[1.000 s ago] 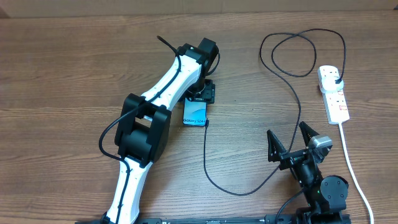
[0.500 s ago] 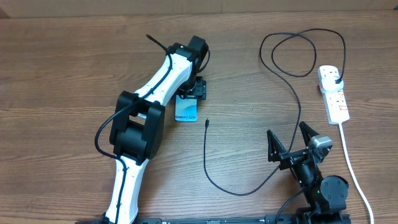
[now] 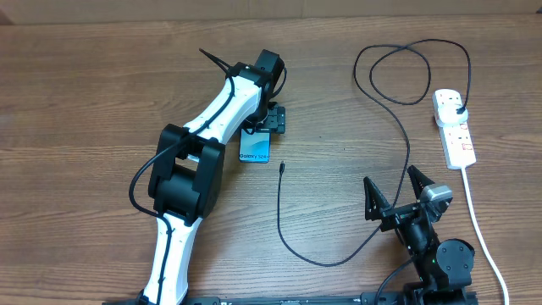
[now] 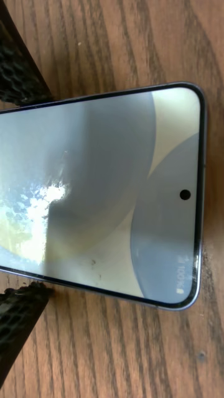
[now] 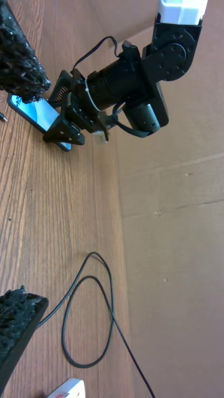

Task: Plug charger to phone and switch on socket
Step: 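Close the left gripper on the phone's top end, then lift the phone with the left gripper and raise it upright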

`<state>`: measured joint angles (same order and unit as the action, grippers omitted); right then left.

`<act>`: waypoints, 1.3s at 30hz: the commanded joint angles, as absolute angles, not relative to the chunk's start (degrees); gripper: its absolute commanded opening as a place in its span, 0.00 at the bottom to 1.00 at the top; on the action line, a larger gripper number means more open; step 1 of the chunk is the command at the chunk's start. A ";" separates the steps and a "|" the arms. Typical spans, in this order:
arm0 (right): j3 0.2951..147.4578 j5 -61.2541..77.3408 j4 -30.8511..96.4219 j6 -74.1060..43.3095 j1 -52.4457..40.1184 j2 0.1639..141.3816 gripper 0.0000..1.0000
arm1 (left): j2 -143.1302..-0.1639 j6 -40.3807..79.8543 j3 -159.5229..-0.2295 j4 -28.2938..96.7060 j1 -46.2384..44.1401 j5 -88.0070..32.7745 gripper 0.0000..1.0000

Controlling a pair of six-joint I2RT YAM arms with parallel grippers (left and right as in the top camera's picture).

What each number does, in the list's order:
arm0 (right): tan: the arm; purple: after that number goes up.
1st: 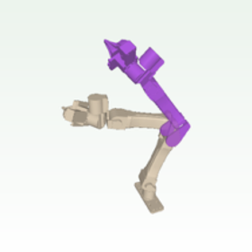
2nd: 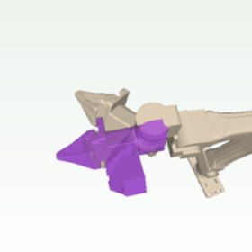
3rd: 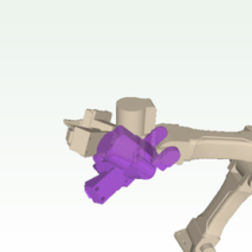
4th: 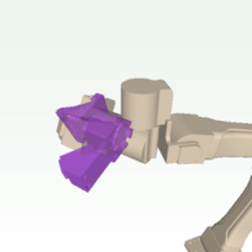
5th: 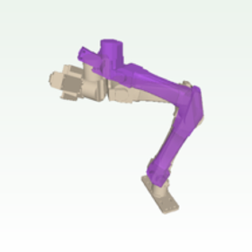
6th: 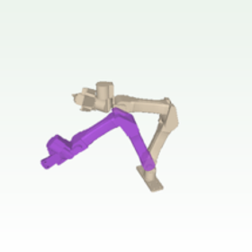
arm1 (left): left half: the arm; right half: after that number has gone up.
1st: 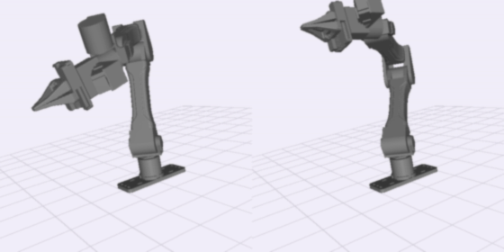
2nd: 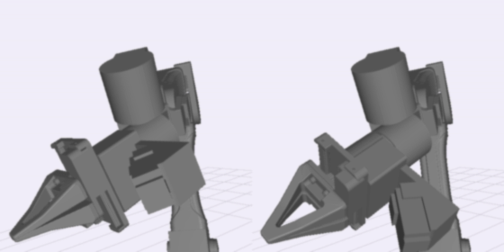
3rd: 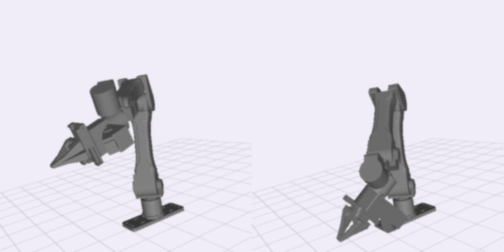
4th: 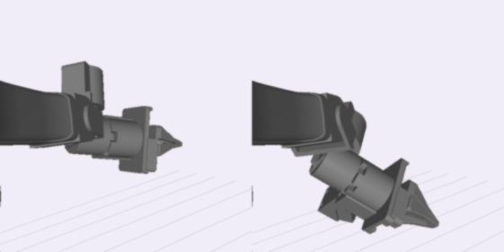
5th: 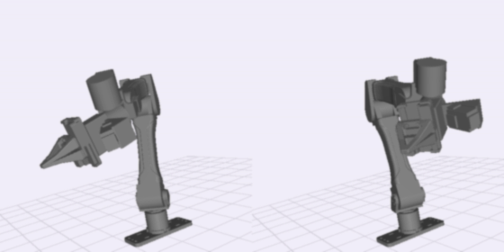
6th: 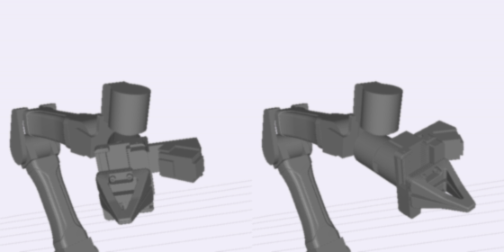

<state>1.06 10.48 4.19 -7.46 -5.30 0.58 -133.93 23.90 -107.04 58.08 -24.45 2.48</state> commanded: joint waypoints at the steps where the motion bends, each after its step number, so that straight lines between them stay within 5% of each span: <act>1: 0.45 10.09 3.95 -7.62 -5.52 0.16 1.00 | -134.63 24.03 -104.77 59.11 -24.77 3.16 0.91; 7: 0.45 10.09 3.97 -7.62 -5.52 0.16 1.00 | -134.63 24.05 -104.18 60.16 -24.77 2.94 0.91; 12: 0.45 10.09 3.97 -7.62 -5.52 0.16 1.00 | -134.63 24.05 -104.18 60.05 -24.77 2.96 0.80; 26: 0.45 10.09 3.97 -7.62 -5.52 0.16 1.00 | -134.45 24.45 -114.13 68.38 -24.69 1.83 0.80; 34: 0.45 10.09 3.97 -7.62 -5.52 0.16 1.00 | -134.45 24.14 -119.44 74.06 -21.21 -16.40 0.77; 39: 0.45 10.09 3.97 -7.62 -5.52 0.16 1.00 | -134.45 19.25 -119.42 77.49 -16.69 -42.11 0.78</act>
<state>1.06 10.48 4.16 -7.49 -5.30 0.58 -134.72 23.22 -117.82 76.03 -19.62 -20.73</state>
